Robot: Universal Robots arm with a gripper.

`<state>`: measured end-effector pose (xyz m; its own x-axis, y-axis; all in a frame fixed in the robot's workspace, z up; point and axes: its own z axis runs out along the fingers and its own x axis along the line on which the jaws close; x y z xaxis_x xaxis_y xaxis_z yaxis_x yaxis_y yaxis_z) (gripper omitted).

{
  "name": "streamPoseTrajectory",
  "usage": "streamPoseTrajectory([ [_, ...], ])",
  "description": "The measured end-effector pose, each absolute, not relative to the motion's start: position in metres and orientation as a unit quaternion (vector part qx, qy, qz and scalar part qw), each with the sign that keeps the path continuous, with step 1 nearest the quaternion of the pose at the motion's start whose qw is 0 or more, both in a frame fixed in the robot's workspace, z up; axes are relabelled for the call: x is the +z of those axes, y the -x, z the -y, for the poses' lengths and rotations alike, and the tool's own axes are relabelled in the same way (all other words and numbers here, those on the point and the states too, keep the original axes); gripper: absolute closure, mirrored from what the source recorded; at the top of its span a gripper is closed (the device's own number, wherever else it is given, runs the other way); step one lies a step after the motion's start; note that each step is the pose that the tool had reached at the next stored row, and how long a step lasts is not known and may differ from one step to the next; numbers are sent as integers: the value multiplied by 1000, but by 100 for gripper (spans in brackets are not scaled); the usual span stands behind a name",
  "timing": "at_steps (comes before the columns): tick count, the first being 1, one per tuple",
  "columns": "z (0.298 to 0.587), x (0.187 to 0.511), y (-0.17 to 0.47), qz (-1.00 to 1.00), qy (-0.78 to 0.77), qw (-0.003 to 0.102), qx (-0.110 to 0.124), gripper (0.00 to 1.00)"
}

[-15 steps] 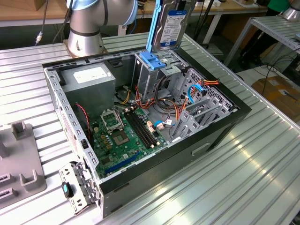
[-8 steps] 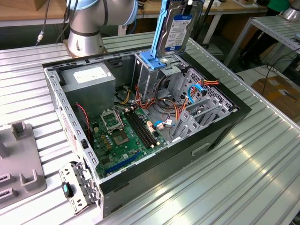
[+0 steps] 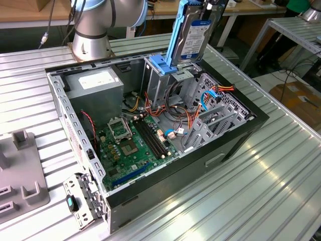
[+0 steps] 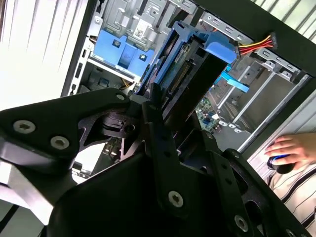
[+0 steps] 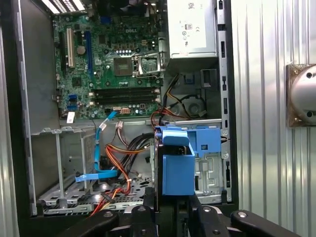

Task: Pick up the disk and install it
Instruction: 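Pick up the disk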

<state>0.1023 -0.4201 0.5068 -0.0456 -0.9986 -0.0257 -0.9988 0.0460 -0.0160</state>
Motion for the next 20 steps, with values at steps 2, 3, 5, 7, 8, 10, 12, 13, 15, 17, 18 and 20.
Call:
streamPoseTrajectory([
  [2,425,507,-102,-723,691,15,3,65],
  [3,428,507,-102,-723,691,15,3,65],
  [5,430,507,-102,-723,691,15,3,65],
  [7,431,507,-102,-723,691,15,3,65],
  [8,431,507,-102,-723,691,15,3,65],
  [10,431,507,-102,-723,691,15,3,65],
  [12,432,507,-102,-723,691,15,3,65],
  [13,433,507,-102,-723,691,15,3,65],
  [15,435,507,-102,-723,691,15,3,65],
  [17,438,507,-102,-723,691,15,3,65],
  [18,440,507,-102,-723,691,15,3,65],
  [20,444,507,-103,-723,691,15,3,65],
])
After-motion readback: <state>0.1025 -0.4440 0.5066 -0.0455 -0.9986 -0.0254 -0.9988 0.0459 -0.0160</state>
